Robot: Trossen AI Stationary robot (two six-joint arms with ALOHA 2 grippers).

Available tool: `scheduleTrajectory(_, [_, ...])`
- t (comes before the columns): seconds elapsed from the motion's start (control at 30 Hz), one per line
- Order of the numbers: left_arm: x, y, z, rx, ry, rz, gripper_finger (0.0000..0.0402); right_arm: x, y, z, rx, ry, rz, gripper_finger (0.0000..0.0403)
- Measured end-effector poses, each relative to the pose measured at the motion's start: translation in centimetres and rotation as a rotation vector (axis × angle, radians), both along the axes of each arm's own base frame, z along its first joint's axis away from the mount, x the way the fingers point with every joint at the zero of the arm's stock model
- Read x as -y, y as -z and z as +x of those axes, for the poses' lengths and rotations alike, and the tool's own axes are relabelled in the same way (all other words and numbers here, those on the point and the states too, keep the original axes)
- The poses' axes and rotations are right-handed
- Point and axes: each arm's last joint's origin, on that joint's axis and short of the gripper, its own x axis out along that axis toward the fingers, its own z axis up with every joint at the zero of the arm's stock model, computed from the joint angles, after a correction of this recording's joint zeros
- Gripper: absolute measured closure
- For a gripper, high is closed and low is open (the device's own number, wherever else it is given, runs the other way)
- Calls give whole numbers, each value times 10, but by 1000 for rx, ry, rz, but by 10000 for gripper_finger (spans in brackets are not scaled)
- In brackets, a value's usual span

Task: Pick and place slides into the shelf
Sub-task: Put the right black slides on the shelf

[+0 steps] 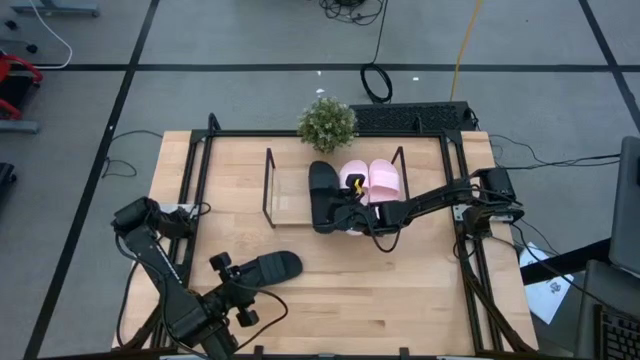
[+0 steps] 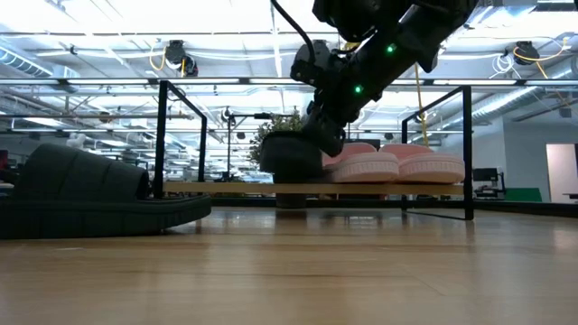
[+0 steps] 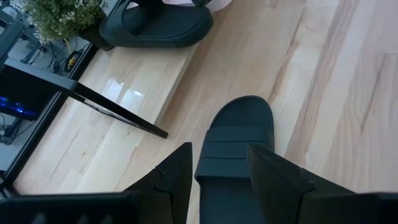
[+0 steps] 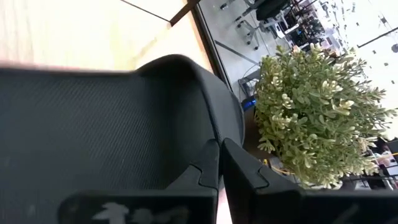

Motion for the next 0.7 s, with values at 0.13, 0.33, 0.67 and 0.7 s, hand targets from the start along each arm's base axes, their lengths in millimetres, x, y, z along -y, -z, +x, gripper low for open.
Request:
scheduleTrajectory(0.13, [0, 0, 0, 0, 0, 0, 250, 0, 0, 0, -8, -2, -5, 403])
scheduleTrajectory(0.33, [0, 0, 0, 0, 0, 0, 250, 0, 1, -1, -24, 6, -7, 403])
scheduleTrajectory(0.67, [0, 0, 0, 0, -1, 0, 250, 1, 4, -4, -61, 25, -22, 403])
scheduleTrajectory(0.7, [0, 0, 0, 0, -1, -1, 250, 1, 4, -4, -64, 25, -23, 403])
